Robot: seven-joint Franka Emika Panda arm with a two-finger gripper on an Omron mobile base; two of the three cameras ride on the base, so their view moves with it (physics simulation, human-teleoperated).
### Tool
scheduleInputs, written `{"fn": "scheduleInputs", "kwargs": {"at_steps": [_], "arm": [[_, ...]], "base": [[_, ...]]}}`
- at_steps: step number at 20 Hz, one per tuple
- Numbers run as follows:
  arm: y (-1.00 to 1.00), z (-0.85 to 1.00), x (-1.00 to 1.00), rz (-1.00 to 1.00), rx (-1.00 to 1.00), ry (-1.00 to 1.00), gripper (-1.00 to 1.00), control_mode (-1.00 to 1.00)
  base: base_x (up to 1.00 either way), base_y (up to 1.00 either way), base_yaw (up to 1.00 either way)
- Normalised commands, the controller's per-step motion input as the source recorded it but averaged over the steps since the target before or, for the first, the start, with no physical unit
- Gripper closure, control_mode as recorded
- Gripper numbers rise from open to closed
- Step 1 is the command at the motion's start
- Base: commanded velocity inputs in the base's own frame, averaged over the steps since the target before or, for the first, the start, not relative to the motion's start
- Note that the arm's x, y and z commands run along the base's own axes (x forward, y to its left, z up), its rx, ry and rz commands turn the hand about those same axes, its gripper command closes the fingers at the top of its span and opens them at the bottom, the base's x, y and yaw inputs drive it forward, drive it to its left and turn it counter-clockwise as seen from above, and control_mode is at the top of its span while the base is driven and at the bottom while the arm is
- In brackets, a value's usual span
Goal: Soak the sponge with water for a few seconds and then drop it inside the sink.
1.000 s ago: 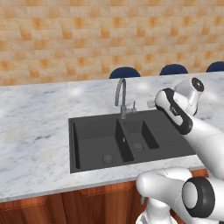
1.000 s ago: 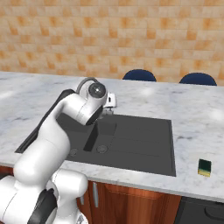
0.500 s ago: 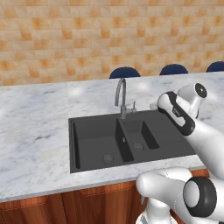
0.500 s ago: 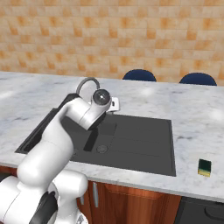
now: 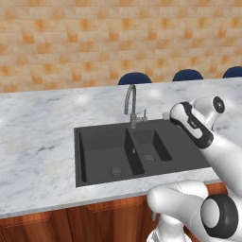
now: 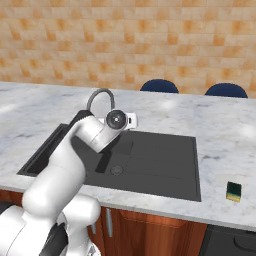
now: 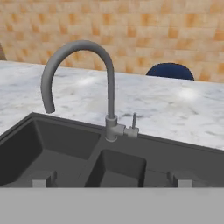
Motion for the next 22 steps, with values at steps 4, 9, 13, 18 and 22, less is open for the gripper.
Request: {"fn": "scheduleInputs", "kwargs": {"at_steps": [4, 9, 13, 18, 22], "arm": [[0.00, -0.06, 0.09, 0.00, 0.00, -0.12, -1.00, -1.00], [0.00, -0.08, 0.09, 0.00, 0.00, -0.12, -1.00, -1.00], [0.00, -0.11, 0.09, 0.00, 0.00, -0.11, -1.00, -1.00], [0.00, -0.03, 0.02, 0.05, 0.00, -0.02, -1.00, -1.00], [0.00, 0.00, 0.00, 0.18, 0.00, 0.01, -1.00, -1.00]], "base": [[0.00, 0.00, 0.00], [0.00, 0.00, 0.00], [0.00, 0.00, 0.00], [0.00, 0.00, 0.00], [0.00, 0.00, 0.00]]}}
